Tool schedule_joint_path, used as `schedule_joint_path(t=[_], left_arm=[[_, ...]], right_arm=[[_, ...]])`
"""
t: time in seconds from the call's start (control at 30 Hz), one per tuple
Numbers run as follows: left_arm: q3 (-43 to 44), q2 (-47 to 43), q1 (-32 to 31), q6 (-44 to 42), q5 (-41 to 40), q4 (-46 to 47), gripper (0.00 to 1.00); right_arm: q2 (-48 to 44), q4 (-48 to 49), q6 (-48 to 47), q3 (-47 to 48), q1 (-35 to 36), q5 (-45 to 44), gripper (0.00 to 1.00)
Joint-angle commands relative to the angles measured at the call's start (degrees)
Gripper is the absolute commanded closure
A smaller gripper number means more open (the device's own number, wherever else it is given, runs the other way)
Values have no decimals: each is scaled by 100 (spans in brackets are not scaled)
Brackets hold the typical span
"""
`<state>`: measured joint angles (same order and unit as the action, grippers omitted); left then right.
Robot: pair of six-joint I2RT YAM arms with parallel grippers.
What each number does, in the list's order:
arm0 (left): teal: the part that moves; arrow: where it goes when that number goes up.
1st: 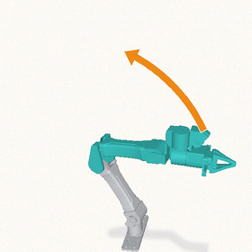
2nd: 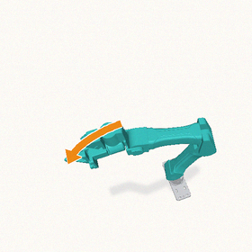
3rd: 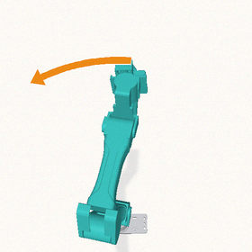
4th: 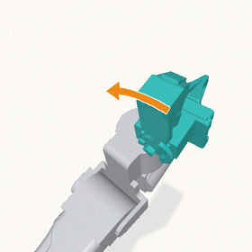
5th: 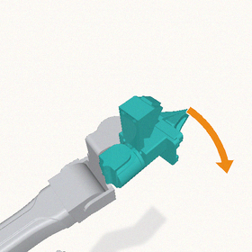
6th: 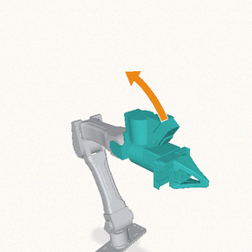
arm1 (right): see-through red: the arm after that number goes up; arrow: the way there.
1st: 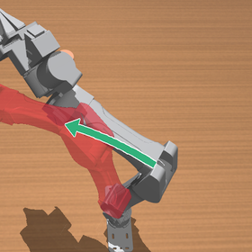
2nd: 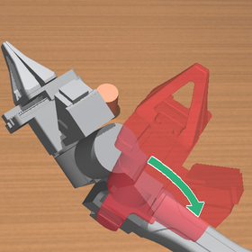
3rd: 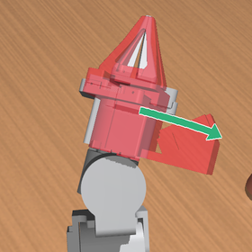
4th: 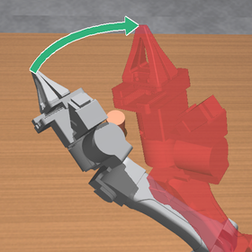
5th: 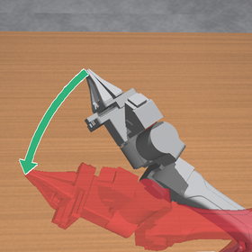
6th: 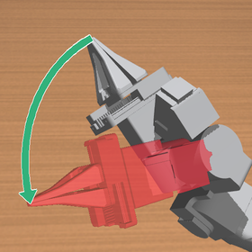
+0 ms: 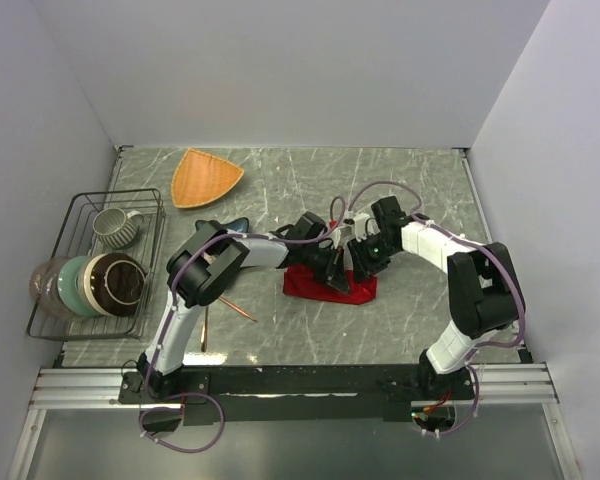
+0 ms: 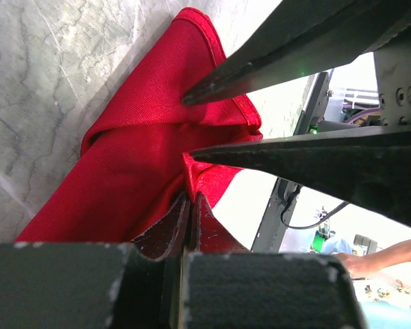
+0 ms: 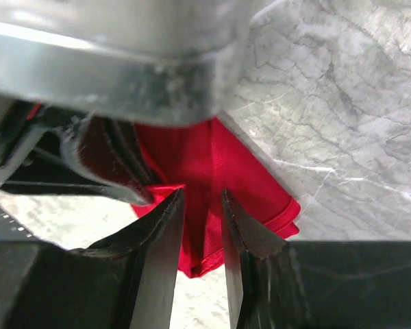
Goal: Fold the napkin into a case and place the utensils inside
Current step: Insert the top corner of the smaller rectangle folded napkin into the folded napkin.
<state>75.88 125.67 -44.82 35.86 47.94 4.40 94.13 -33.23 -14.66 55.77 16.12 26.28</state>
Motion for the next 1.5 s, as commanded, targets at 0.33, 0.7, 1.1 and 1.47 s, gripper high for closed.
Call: schedule_joint_path(t=[0.33, 0.7, 1.1, 1.47], left_arm=[[111, 283, 114, 27, -66, -352, 99], [138, 344, 122, 35, -31, -388, 99], [191, 406, 131, 53, -39, -423, 99], [217, 432, 140, 35, -48, -423, 99]], right_arm=[[-114, 424, -20, -49, 207, -756, 96], [-352, 10, 24, 391, 216, -642, 85], [-343, 396, -2, -154, 488, -1072, 69], [-272, 731, 94, -365, 559, -1354, 80]])
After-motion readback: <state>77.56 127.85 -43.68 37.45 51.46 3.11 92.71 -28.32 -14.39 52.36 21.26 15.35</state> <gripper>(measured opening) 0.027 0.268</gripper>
